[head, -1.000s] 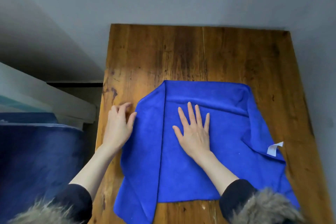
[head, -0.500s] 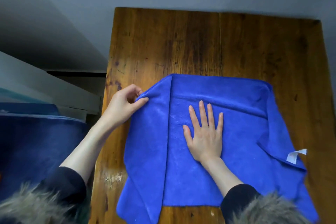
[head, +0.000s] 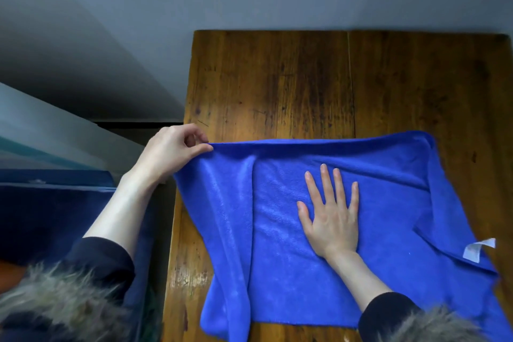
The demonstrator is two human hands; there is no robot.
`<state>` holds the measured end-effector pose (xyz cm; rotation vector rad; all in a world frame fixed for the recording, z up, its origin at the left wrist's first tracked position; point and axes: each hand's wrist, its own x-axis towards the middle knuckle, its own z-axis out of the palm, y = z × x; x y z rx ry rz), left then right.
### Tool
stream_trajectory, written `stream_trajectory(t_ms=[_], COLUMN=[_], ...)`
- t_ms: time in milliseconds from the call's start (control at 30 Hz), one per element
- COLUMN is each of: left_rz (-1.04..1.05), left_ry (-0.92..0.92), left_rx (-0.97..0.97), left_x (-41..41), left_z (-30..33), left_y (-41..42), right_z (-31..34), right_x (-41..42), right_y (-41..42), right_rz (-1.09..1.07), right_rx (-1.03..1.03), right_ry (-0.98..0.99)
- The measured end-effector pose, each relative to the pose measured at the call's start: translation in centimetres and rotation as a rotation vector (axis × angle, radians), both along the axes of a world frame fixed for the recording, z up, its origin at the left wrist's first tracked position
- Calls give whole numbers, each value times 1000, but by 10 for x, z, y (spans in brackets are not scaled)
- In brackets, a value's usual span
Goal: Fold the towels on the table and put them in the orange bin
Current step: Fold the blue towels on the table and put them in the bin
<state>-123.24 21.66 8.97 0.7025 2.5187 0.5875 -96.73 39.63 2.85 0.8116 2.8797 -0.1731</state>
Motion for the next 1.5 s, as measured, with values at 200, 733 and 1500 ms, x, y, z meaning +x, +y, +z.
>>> stream_trajectory(t_ms=[200,733,1500], left_rz=[-31,675,128], left_ry=[-102,-173,250], left_rx=[-233,499,-255], left_x=[-2,7,99], left_z=[-9,-11,-58], left_y=[-10,-38,16], right_z=[-1,1,2], right_x=[0,-2,-3], right_y=[0,-1,-1], right_rz=[1,-7,-1], right_rx=[0,3,13], right_ry=[9,-3,12])
